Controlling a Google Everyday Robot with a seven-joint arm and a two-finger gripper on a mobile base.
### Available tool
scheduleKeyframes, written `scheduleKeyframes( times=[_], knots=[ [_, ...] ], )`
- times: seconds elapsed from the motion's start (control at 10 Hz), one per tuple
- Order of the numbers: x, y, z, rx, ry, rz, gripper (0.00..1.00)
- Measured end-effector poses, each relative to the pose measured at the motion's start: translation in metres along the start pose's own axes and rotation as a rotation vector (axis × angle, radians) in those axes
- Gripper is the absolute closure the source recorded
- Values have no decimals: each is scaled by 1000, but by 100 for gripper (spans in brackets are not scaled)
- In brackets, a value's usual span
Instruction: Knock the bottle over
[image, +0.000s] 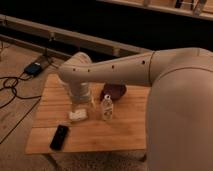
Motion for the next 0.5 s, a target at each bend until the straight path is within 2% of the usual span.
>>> scheduleKeyframes(
  times=[0.5],
  knots=[
    [-12,-57,-10,-29,18,123,35]
  ],
)
